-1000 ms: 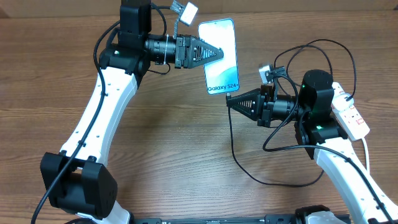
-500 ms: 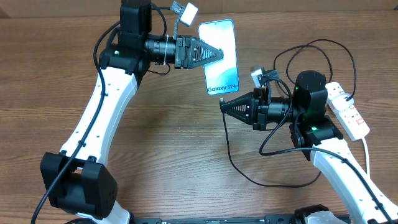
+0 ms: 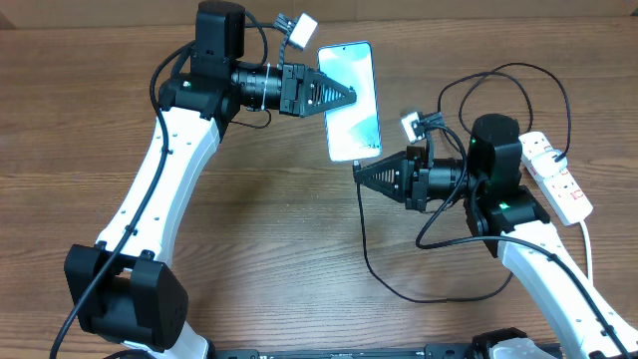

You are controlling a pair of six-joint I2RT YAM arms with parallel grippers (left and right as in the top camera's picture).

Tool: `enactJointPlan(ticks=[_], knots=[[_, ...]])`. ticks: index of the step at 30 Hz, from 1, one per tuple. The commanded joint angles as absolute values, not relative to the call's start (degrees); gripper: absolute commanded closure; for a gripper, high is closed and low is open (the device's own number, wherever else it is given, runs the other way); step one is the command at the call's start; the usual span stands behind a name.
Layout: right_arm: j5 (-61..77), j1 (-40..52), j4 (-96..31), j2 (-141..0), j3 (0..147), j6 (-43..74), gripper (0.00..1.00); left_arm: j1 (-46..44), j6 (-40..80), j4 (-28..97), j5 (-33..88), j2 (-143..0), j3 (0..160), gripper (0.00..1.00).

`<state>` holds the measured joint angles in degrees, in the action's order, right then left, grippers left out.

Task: Plug charger to phone and switch on socket
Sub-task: 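Move the USB-C plug toward the phone's bottom port with the right gripper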

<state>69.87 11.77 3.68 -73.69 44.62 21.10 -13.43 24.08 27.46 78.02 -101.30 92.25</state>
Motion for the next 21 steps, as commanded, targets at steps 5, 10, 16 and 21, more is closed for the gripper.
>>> enactJointPlan(ticks=[5, 10, 16, 21], knots=[[70.19, 11.94, 3.38, -73.65, 45.08, 21.30, 0.96, -13.43, 23.94, 28.18, 77.36, -100.97, 92.99, 0.96], [70.83, 11.94, 5.56, -73.65, 45.08, 22.83, 0.96, -13.43, 20.99, 31.51, 75.96, -100.97, 92.99, 0.96], [71.07, 11.94, 5.50, -73.65, 45.08, 23.20, 0.96, -13.43, 20.93, 32.12, 75.83, -100.97, 92.99, 0.96], [73.23, 11.94, 5.43, -73.65, 45.06, 24.03, 0.96, -13.41, 20.32, 31.35, 75.83, -100.97, 92.99, 0.96]])
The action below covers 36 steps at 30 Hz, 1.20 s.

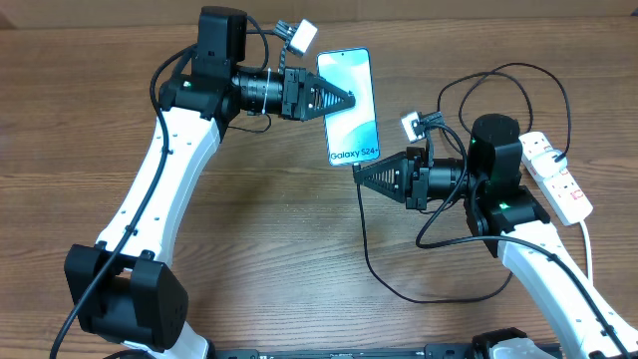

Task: Plug charger to phone and switch on socket
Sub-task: 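Move the USB-C plug toward the phone's bottom port with the right gripper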

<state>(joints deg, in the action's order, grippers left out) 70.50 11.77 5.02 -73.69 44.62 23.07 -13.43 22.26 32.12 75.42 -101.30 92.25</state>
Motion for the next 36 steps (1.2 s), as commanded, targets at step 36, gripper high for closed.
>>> enactJointPlan(ticks=[36], knots=[[69.47, 11.94, 5.08, -73.65, 45.06, 24.03, 0.96, -13.43, 20.80, 30.06, 76.07, -100.97, 92.99, 0.96]])
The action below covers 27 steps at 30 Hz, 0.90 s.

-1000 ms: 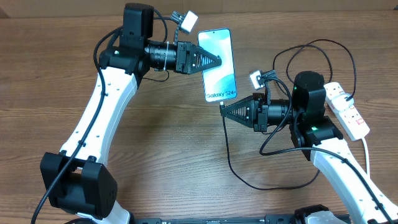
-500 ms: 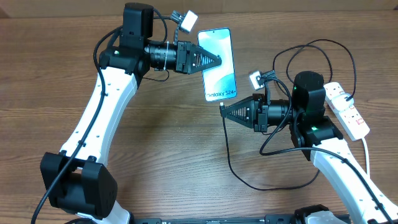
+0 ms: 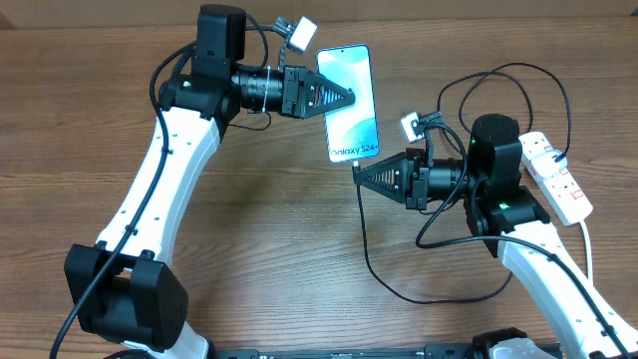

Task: Plug charger to phone and switch on socket

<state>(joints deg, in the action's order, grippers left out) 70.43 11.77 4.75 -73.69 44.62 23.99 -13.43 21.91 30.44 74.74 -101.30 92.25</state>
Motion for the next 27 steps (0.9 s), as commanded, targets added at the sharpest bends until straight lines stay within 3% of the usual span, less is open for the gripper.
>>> enactJointPlan(ticks=[1, 27], knots=[[69.47, 11.94, 5.08, -73.65, 45.06, 24.03, 0.96, -13.43, 20.80, 30.06, 76.07, -100.97, 92.99, 0.96], [68.20, 11.94, 6.61, -73.65, 45.06, 24.32, 0.96, -13.56, 20.53, 30.33, 76.53, -100.97, 92.99, 0.96]])
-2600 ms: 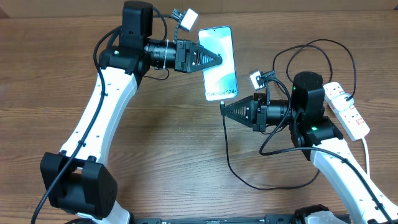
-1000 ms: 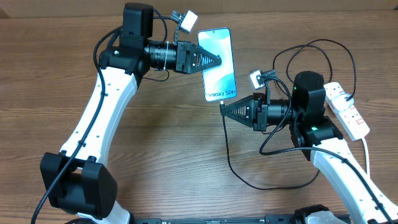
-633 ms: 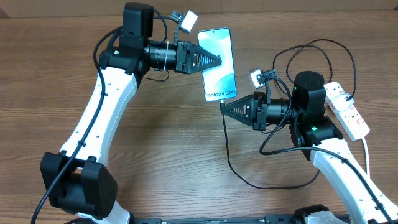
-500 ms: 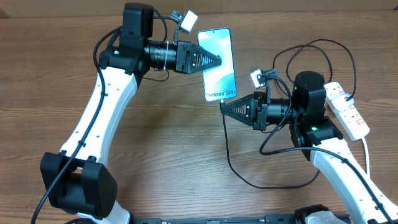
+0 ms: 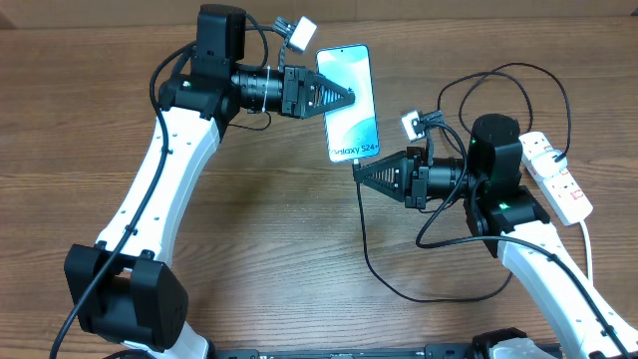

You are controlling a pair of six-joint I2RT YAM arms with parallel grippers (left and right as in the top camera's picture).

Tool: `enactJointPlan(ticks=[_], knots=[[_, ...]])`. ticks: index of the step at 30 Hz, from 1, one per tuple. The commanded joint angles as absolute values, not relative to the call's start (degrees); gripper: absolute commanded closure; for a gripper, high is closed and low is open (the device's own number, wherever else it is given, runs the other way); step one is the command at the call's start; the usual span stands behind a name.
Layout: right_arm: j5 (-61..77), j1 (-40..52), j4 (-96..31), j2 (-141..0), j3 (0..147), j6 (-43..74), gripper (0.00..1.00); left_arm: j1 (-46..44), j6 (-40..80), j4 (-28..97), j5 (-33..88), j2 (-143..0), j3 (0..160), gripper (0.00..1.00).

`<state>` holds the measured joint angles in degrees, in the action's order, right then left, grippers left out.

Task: Plug charger to phone and switch on socket

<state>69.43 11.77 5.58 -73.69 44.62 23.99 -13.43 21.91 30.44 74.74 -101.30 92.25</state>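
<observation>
The phone (image 5: 349, 90) lies face up at the back middle of the table, its screen lit with "Galaxy S24+" near its lower edge. My left gripper (image 5: 351, 97) reaches in from the left, and its narrow fingertips are shut on the phone's left side. From the right, my right gripper (image 5: 359, 172) is shut on the charger plug at the phone's bottom edge; the plug itself is hidden by the fingertips. The black charger cable (image 5: 365, 234) drops from there and loops toward the front right. The white socket strip (image 5: 558, 178) lies at the far right.
More black cable (image 5: 503, 72) arcs behind the right arm toward the strip. A white lead (image 5: 588, 249) runs from the strip to the front right. Small white tags on wires sit by each wrist.
At the oldest moment the left gripper held the phone, whose screen showed no text, with the right gripper at its bottom edge. Then the phone sat slightly lower and showed "Galaxy S24+". Both grippers have stayed in the same places since.
</observation>
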Motion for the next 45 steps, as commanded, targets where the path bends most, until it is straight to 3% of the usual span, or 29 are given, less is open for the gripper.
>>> enactJointPlan(ticks=[1, 15, 23, 45], knots=[[68.18, 11.94, 7.22, -73.65, 45.06, 24.82, 0.96, -13.58, 20.45, 30.55, 76.51, -100.97, 92.99, 0.96], [67.55, 11.94, 11.70, -73.76, 45.06, 27.73, 0.96, -13.58, 16.82, 34.72, 76.51, -100.97, 92.99, 0.96], [69.36, 11.94, 5.15, -73.76, 45.06, 28.03, 0.96, -12.91, 16.78, 32.47, 76.05, -100.97, 92.99, 0.96], [67.46, 13.93, 4.40, -73.76, 45.06, 27.79, 0.96, -12.80, 18.92, 32.32, 76.07, -100.97, 92.99, 0.96]])
